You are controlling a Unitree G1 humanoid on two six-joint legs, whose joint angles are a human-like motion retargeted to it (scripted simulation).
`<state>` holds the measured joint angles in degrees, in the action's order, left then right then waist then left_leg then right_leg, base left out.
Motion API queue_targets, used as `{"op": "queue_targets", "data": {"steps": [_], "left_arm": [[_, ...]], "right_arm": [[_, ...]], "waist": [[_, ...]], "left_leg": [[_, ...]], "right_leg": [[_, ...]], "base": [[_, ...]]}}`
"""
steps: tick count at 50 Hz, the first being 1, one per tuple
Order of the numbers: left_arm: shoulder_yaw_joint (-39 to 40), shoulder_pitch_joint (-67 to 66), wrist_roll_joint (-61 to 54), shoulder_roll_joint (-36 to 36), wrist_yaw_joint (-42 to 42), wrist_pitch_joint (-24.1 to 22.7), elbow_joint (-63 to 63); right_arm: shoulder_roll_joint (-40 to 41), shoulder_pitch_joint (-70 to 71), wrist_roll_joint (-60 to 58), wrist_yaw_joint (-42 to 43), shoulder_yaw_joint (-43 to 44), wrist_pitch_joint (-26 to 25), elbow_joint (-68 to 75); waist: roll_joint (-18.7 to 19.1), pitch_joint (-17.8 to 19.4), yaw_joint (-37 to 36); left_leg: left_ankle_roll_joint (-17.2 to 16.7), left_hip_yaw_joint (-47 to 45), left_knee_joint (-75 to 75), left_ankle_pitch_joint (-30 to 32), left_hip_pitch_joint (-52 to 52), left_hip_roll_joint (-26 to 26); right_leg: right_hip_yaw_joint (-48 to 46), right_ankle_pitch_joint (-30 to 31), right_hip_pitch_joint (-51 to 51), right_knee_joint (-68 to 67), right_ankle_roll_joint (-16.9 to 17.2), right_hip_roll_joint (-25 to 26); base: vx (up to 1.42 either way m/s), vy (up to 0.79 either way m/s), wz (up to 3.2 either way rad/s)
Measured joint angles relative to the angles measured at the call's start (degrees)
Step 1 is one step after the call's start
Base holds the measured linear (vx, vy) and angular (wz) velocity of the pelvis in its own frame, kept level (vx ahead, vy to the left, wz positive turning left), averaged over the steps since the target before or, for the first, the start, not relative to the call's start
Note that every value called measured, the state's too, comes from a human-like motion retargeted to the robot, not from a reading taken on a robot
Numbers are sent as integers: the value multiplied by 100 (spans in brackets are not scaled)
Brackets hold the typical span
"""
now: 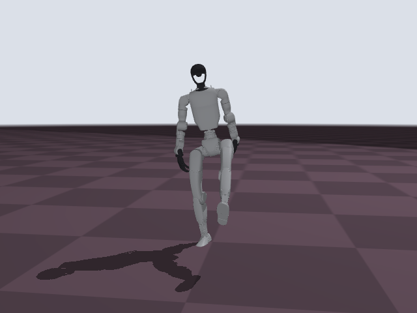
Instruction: In place motions
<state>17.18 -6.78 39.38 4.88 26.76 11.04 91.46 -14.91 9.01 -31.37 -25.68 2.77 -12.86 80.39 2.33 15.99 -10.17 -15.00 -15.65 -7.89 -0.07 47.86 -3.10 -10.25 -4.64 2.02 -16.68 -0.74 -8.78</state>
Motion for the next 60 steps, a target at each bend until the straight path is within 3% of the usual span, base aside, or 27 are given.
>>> {"op": "queue_targets", "data": {"steps": [6,10,12,14,17,20,22,23,25,27,28,30,32,34,40,45,48,50,52,53,54,57,60], "left_arm": [[204,70,-209,87,-79,105,246],[323,-24,-356,86,-187,86,356],[353,-181,-387,73,-222,89,412],[371,-237,-409,88,-222,107,435],[382,-192,-431,71,-224,100,326],[358,-74,-431,76,-195,23,30],[305,-9,-427,95,-148,-50,-179],[273,10,-400,98,-117,-56,-286],[68,101,-330,161,-45,-70,-409],[-11,249,-251,195,107,-145,-477],[8,347,-217,203,159,-137,-515],[8,531,-242,211,142,-113,-630],[-105,641,-386,244,149,-191,-785],[-188,678,-462,289,220,-236,-920],[60,354,-589,255,54,-224,-694],[554,233,-932,259,-460,5,170],[891,199,-1442,262,-789,180,572],[943,116,-1733,227,-750,300,595],[969,131,-1867,218,-703,377,595],[997,169,-1882,225,-704,380,595],[998,210,-1872,244,-684,371,595],[931,344,-1679,337,-510,422,595],[822,509,-1339,418,-391,541,595]], "right_arm": [[339,-17,249,-328,-173,451,-1037],[437,-184,64,-582,-311,722,-1110],[482,-421,-266,-639,-363,794,-968],[485,-639,-585,-555,-374,802,-734],[400,-885,-870,-165,-280,645,-91],[296,-977,-840,276,-5,180,952],[190,-1098,-654,377,222,-305,1553],[138,-1248,-512,356,303,-597,1664],[24,-1611,-204,267,488,-1051,1701],[-38,-1827,141,311,613,-1212,1701],[-27,-1862,325,426,702,-1199,1701],[40,-1893,649,747,961,-943,1701],[117,-1910,896,866,1092,-518,1701],[183,-1891,1070,763,1011,-269,1701],[305,-1335,367,202,689,-521,1701],[441,-995,-411,-432,181,-84,580],[407,-906,-802,-584,0,768,-58],[395,-832,-1022,-134,3,1399,-97],[336,-799,-973,489,7,1416,-30],[310,-783,-910,737,7,1296,53],[289,-801,-866,892,35,1171,145],[241,-1008,-773,978,199,858,520],[181,-1285,-629,473,404,515,1043]], "waist": [[-152,13,-97],[-156,-507,168],[-134,-925,359],[-155,-1293,599],[-280,-1682,1051],[-296,-1897,1362],[-239,-2009,1133],[-254,-1983,447],[144,-2218,1146],[285,-2382,1804],[255,-2415,1848],[196,-2402,1897],[85,-2260,1844],[-73,-2170,1691],[-308,-2358,1316],[-279,-2134,1281],[-202,-1927,1395],[-57,-1866,1482],[130,-1751,1439],[217,-1648,1472],[271,-1551,1575],[307,-1312,1963],[241,-1135,2233]], "left_leg": [[0,532,-67,-358,-749,134],[0,570,-212,-480,-1578,-28],[55,726,-624,-545,-1997,-387],[497,816,-1286,-667,-2283,-511],[1531,796,-2283,-838,-2685,-325],[2039,764,-2343,-763,-3384,-171],[1669,317,-1412,-1045,-4075,-99],[1523,-849,-710,-1181,-4559,-177],[1070,-993,421,-1269,-5026,-384],[757,-319,737,-1006,-4839,-300],[622,-422,802,-897,-4735,-326],[627,-923,767,-914,-4602,-374],[821,349,562,-778,-4275,-71],[930,144,439,-808,-4247,-10],[1067,-82,514,-851,-4342,207],[1231,-231,682,-836,-4748,334],[1367,-28,540,-857,-4883,286],[1457,186,395,-870,-4853,156],[1499,184,245,-904,-4839,-69],[1516,176,155,-921,-4844,-183],[1544,210,66,-923,-4837,-250],[1695,328,-78,-879,-4862,-287],[1778,548,-31,-791,-4945,-221]], "right_leg": [[23,-40,68,53,-20,-137],[-223,-2,-32,337,-82,81],[-377,53,-48,610,-260,401],[-531,112,-145,796,-309,500],[-828,142,-302,882,-186,244],[-1137,148,-318,984,-93,164],[-986,163,-362,1040,-65,301],[-345,235,-425,1046,-77,442],[-1229,124,-350,1116,-17,710],[-1936,56,-350,1180,57,673],[-1993,56,-414,1184,83,613],[-2129,61,-506,1178,162,490],[-2194,121,-450,1254,209,396],[-2133,199,-421,1347,234,317],[-1737,388,-654,1409,359,113],[-1515,329,-548,1139,400,63],[-1594,274,-525,514,316,-48],[-1758,579,-659,-130,123,-97],[-1766,1168,-983,-1105,-255,-148],[-1755,1368,-1219,-1708,-612,-219],[-1738,1363,-1437,-2203,-761,-304],[-1904,1255,-1962,-2776,-766,-584],[-1882,1263,-2589,-2311,-485,-723]], "base": [[10,-13,-4],[14,-32,51],[25,-49,48],[20,-16,74],[13,13,113],[8,13,96],[14,18,-124],[17,20,-190],[14,24,205],[-1,21,311],[-15,20,133],[-16,23,66],[-3,21,30],[3,20,-18],[4,23,-53],[6,23,-40],[5,19,14],[3,24,39],[-3,25,17],[-5,22,40],[-6,21,72],[-3,13,93],[-1,6,96]]}}
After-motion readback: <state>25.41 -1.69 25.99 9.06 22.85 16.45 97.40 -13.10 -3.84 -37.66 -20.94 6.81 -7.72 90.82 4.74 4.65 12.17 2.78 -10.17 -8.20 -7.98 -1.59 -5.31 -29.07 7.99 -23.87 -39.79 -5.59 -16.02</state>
